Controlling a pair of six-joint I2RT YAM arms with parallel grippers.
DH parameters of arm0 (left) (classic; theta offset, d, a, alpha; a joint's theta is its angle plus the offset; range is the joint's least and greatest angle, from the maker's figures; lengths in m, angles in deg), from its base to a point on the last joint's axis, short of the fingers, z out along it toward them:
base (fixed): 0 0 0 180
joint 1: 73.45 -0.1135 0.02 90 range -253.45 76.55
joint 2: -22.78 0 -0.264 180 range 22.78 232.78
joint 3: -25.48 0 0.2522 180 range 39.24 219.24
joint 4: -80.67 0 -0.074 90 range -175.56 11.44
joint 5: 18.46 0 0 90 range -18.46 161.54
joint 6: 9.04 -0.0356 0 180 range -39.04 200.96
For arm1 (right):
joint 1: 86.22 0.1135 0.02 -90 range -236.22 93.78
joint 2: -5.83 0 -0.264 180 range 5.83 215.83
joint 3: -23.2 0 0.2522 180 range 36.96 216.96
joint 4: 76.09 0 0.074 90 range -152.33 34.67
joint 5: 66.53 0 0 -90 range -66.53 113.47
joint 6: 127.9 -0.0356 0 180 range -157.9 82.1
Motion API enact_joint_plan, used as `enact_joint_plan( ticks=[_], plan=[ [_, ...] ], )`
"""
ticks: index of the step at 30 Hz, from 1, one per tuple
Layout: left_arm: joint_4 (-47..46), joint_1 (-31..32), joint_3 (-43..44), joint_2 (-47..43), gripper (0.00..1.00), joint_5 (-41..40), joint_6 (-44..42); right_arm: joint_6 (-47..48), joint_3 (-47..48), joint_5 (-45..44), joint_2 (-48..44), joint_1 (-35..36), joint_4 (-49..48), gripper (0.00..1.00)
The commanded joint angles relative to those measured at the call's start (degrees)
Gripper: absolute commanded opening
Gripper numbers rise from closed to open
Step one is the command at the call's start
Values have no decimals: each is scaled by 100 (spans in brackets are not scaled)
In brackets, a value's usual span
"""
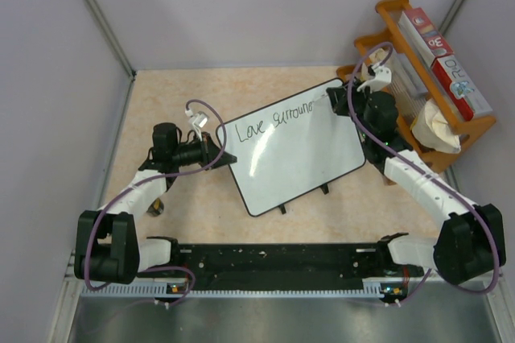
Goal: Write a sentence on the whiteboard
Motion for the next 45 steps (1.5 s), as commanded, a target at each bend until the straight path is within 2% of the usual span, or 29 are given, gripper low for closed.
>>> enact_joint_plan(
  ticks=[1, 15, 22, 45],
  plan=[
    [116, 121, -134, 74, 0, -793, -1447, 101, 395, -86, -212, -74, -274, 0],
    [134, 129, -117, 65, 0, -802, -1456, 93, 782, 37, 359, -74, -151, 0],
    [134, 129, -125, 82, 0, -819, -1456, 57, 641, 72, 518, -74, -142, 0],
    [116, 138, -143, 74, 0, -810, -1447, -31, -273, 143, 219, -74, -107, 0]
  ],
)
